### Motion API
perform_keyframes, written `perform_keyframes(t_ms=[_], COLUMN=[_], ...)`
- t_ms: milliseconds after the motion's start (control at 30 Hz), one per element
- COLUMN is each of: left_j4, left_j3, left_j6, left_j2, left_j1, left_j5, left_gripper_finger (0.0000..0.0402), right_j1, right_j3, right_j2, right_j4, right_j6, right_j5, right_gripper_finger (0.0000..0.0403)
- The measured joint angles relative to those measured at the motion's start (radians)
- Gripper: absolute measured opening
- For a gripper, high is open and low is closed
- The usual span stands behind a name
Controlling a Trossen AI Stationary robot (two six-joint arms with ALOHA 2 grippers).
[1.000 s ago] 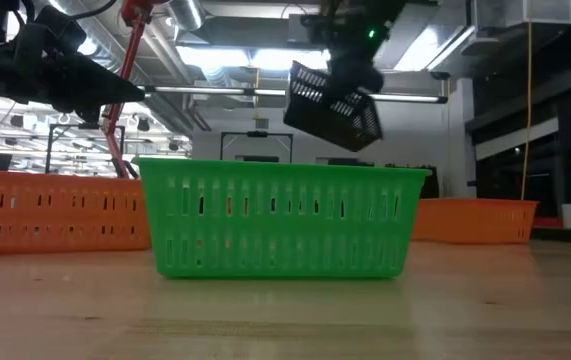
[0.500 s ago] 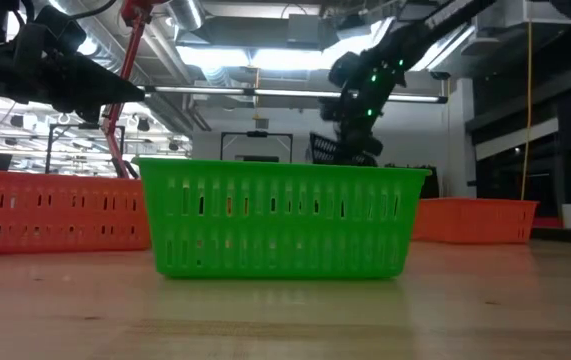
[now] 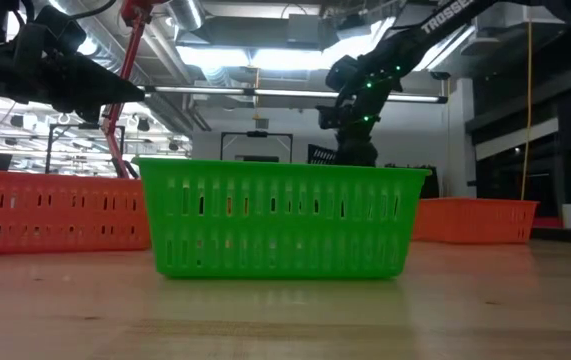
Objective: Stack baskets by color
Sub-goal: Stack the bottom black bin on top of the top black bin, then stack the bottom black bin on top of the stacked black bin
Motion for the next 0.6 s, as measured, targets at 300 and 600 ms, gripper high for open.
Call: perform_keyframes(t_ms=[300, 600], left_j4=[-0.001, -0.023], left_j3=[0.000, 0.000], left_j6=[0.000, 0.000], left_j2=[0.000, 0.000], left_j1=[0.000, 0.000], left_j5=[0.000, 0.000], left_gripper_finger=[0.0011, 0.0011], right_j1=[0.001, 0.053], right_j3=[0.000, 0.000], right_j2=[0.000, -0.001], right_j4=[0.000, -0.013], right_j6=[0.024, 0.114], right_j5=[-0.002, 0.066], right_gripper_finger=[0.0104, 0.0114])
